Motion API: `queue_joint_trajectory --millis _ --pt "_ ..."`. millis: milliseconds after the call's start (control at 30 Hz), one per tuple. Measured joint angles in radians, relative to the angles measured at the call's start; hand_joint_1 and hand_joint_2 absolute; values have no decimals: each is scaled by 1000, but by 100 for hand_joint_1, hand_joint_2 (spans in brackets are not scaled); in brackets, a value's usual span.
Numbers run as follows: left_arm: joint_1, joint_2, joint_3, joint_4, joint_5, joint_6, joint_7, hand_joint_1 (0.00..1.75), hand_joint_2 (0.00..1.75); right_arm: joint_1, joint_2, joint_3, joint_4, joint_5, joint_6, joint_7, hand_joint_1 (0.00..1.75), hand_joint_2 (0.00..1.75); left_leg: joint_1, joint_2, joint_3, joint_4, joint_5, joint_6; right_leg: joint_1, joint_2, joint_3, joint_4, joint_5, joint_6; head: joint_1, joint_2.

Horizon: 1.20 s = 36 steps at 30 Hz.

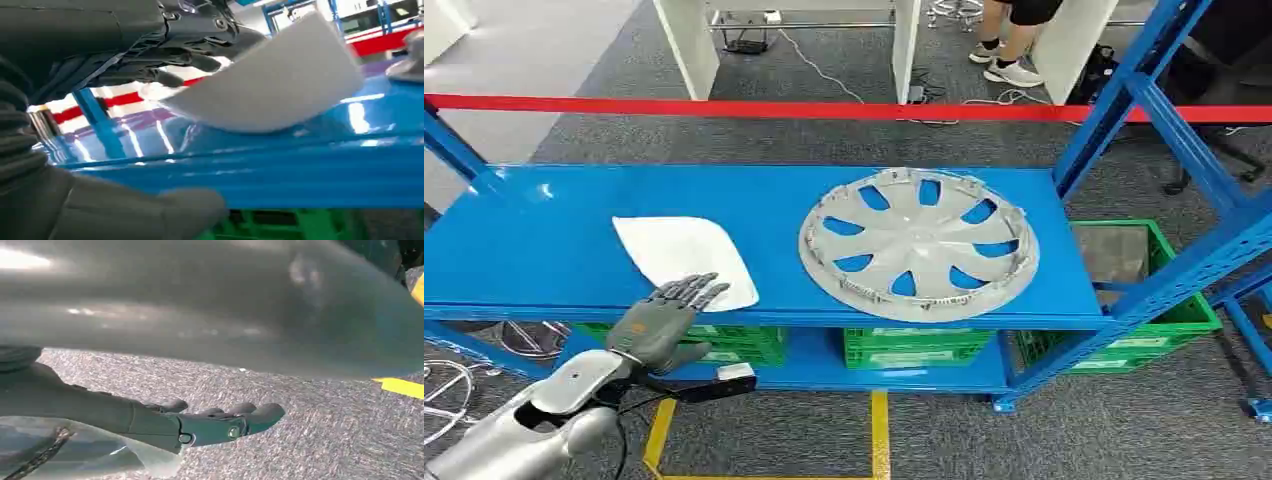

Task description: Take the parts from the cabinet and place them on the table.

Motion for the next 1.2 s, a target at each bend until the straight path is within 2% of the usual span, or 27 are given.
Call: queue_joint_trajectory --millis 33,100,133,200,233,267,433,567,633,767,967,1200 --pt "-3 0 -2 12 -11 5 0 162 175 0 0 0 0 3 0 1 0 0 0 0 0 0 0 0 0 0 0 0 0 0 0 0" --pt "-10 2 -7 36 -50 15 6 164 175 0 0 0 0 11 6 2 0 0 0 0 0 0 0 0 0 0 0 0 0 0 0 0" --pt "-12 4 -8 47 -58 20 10 171 175 0 0 0 1 11 9 2 0 0 0 0 0 0 0 0 0 0 0 0 0 0 0 0" --pt "-15 10 -6 62 -62 26 14 164 175 0 0 0 2 12 14 0 0 0 0 0 0 0 0 0 0 0 0 0 0 0 0 0" --pt "-17 13 -5 68 -66 30 16 84 175 0 0 0 2 11 15 0 0 0 0 0 0 0 0 0 0 0 0 0 0 0 0 0" --pt "-18 18 -4 73 -68 37 18 75 175 0 0 0 2 11 15 0 0 0 0 0 0 0 0 0 0 0 0 0 0 0 0 0" --pt "-19 21 -2 81 -78 48 20 72 175 0 0 0 2 11 16 0 0 0 0 0 0 0 0 0 0 0 0 0 0 0 0 0" --pt "-22 26 21 133 -98 87 37 80 175 0 0 0 5 7 15 1 0 0 0 0 0 0 0 0 0 0 0 0 0 0 0 0" --pt "-22 26 25 142 -98 92 38 152 175 0 0 0 5 7 14 1 0 0 0 0 0 0 0 0 0 0 0 0 0 0 0 0" --pt "-24 25 39 150 -98 110 39 175 175 0 0 0 5 7 13 6 0 0 0 0 0 0 0 0 0 0 0 0 0 0 0 0" --pt "-33 23 57 152 -89 150 36 175 175 -1 0 0 5 11 15 0 0 0 0 0 0 0 0 0 0 0 1 0 0 0 0 0" --pt "-34 21 71 152 -83 158 34 175 175 -1 -2 0 6 11 15 -2 0 0 0 0 0 0 0 0 0 0 1 0 0 0 0 0"
